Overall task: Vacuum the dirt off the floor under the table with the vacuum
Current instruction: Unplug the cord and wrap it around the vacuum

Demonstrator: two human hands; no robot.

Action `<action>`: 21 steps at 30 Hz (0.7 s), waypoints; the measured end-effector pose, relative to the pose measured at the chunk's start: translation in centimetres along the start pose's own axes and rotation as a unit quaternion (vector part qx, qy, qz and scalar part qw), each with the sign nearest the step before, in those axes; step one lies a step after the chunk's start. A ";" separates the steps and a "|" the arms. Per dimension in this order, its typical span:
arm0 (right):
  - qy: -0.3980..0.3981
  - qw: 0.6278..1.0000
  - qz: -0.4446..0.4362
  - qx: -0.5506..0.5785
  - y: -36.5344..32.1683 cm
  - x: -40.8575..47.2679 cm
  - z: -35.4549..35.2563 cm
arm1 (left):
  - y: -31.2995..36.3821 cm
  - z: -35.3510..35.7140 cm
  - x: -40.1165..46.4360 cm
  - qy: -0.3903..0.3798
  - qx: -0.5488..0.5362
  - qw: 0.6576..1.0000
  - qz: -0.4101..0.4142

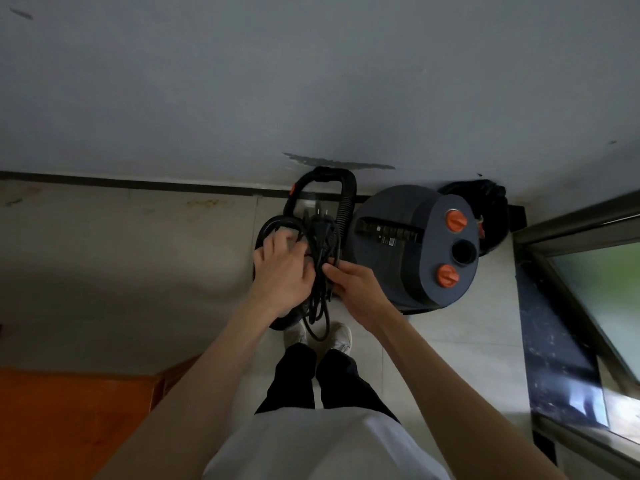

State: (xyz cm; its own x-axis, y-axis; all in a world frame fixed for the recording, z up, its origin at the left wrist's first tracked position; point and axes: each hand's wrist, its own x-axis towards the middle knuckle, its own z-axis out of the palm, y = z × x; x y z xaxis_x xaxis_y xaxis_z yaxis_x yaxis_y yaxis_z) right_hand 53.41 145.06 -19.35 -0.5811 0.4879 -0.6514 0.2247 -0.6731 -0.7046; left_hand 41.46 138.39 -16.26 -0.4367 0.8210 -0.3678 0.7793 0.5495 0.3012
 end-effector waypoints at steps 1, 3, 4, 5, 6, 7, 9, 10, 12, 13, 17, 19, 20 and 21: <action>-0.012 1.000 0.000 -0.007 0.0 0.0 0.0 | 0.0 -0.1 0.1 -0.023 -0.035 0.999 -0.004; -0.029 0.999 -0.006 -0.037 0.0 -0.1 0.2 | 0.0 -0.7 0.2 -0.067 -0.121 0.990 -0.019; -0.029 0.998 -0.010 -0.059 -0.1 -0.2 0.3 | 0.0 -1.0 0.2 -0.076 -0.142 0.987 -0.022; -0.024 0.996 -0.013 -0.085 -0.1 -0.2 0.5 | 0.0 -1.4 0.2 -0.081 -0.148 0.985 -0.023; -0.015 0.993 -0.018 -0.112 -0.2 -0.2 0.7 | -0.1 -1.6 0.2 -0.084 -0.150 0.985 -0.025; -0.006 0.991 -0.023 -0.132 -0.2 -0.1 0.9 | -0.1 -1.8 0.2 -0.085 -0.153 0.984 -0.029; 0.008 0.987 -0.031 -0.159 -0.2 -0.1 1.3 | -0.2 -2.1 0.2 -0.087 -0.158 0.983 -0.040; 0.010 0.984 -0.036 -0.173 -0.2 -0.1 1.4 | -0.1 -2.3 0.2 -0.086 -0.159 0.983 -0.043; 0.010 0.976 -0.043 -0.212 -0.3 0.1 1.7 | -0.1 -2.5 0.2 -0.079 -0.166 0.982 -0.049; 0.010 0.971 -0.045 -0.233 -0.4 0.1 1.9 | -0.1 -2.7 0.2 -0.074 -0.172 0.981 -0.054; 0.003 0.968 -0.068 -0.242 -0.8 0.2 2.2 | 0.0 -3.8 0.2 -0.048 -0.203 0.974 -0.083; 0.000 0.968 -0.084 -0.236 -1.1 0.0 2.4 | 0.3 -4.0 0.0 -0.045 -0.220 0.970 -0.090; -0.001 0.969 -0.092 -0.228 -1.2 0.0 2.4 | 0.3 -4.1 0.0 -0.045 -0.232 0.967 -0.092; -0.003 0.971 -0.095 -0.221 -1.3 0.0 2.3 | 0.4 -4.2 -0.1 -0.044 -0.243 0.964 -0.093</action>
State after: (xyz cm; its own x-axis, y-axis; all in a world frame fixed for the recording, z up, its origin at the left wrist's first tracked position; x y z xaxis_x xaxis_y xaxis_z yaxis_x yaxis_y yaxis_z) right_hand 51.30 144.61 -17.76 -0.6494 0.5761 -0.4963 0.4254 -0.2658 -0.8651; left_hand 39.95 139.21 -12.43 -0.4925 0.6959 -0.5227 0.3783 0.7120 0.5915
